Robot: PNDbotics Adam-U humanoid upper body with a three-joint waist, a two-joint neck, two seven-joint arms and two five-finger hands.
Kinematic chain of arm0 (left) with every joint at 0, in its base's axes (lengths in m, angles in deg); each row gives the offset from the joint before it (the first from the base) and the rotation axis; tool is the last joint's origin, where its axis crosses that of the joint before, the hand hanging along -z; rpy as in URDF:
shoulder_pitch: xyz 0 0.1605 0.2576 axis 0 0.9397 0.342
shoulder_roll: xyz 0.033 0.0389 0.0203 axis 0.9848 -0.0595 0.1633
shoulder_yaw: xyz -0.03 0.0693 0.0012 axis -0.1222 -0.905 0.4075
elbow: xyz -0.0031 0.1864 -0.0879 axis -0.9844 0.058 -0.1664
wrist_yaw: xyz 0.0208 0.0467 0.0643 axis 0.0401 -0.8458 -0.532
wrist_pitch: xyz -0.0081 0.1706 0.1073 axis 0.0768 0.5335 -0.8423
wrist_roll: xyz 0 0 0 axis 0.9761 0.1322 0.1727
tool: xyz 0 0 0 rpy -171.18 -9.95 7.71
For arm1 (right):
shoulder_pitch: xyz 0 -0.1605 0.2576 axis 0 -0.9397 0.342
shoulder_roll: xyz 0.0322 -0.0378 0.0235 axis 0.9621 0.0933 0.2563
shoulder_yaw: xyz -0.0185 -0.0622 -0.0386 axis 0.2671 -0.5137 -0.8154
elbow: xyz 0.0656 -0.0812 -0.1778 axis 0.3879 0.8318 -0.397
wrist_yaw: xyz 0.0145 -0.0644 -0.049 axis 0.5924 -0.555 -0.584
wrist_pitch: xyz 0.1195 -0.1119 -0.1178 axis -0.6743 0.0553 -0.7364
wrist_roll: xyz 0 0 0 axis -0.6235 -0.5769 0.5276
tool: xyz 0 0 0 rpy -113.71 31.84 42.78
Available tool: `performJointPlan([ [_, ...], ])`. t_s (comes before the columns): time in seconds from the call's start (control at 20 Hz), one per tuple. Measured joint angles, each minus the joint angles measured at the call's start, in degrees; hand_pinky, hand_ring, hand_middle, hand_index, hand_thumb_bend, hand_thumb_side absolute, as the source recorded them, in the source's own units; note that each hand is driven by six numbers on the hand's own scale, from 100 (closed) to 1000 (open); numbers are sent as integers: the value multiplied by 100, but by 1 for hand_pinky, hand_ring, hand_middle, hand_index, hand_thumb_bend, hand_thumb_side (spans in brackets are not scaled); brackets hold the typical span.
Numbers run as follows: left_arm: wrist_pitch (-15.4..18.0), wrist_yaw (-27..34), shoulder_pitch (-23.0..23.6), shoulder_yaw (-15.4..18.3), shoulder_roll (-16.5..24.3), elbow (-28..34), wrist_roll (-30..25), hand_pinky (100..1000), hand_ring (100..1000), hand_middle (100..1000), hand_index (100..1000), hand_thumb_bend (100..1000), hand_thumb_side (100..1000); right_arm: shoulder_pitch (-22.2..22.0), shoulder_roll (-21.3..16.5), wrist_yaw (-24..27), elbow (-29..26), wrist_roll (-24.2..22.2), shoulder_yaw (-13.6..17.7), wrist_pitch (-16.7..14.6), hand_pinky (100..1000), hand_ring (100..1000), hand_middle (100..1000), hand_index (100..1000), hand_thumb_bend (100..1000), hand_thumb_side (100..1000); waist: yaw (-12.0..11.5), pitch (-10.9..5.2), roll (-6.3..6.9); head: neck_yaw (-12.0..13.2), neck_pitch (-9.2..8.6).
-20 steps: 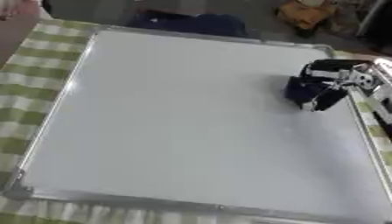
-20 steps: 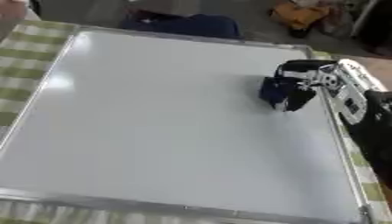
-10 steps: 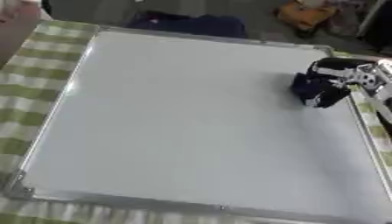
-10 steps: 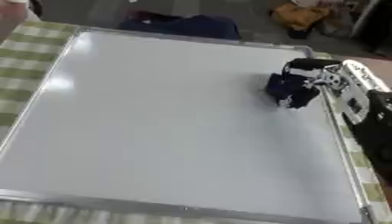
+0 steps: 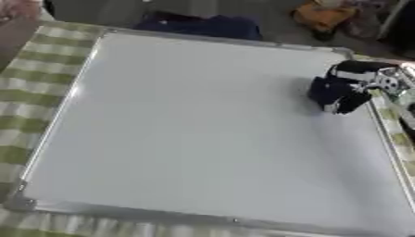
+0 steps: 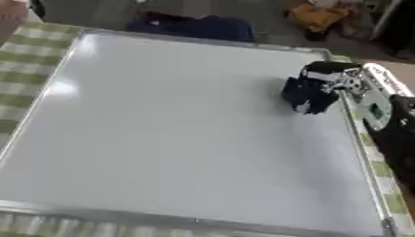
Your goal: Wipe the whiteboard clean with a brush.
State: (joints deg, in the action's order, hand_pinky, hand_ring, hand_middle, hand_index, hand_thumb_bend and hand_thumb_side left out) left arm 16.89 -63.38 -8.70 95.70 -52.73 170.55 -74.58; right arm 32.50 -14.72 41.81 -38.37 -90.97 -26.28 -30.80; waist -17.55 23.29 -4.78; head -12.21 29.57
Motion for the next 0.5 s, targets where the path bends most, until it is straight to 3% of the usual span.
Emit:
performJointPlan([
  [0.5, -33, 32, -1, 0, -1, 0, 11, 555, 547, 543, 397, 130, 1000, -140, -18, 376, -175, -490, -244, -119, 529, 603, 368, 375, 100, 199, -1, -135, -35, 1, 9],
])
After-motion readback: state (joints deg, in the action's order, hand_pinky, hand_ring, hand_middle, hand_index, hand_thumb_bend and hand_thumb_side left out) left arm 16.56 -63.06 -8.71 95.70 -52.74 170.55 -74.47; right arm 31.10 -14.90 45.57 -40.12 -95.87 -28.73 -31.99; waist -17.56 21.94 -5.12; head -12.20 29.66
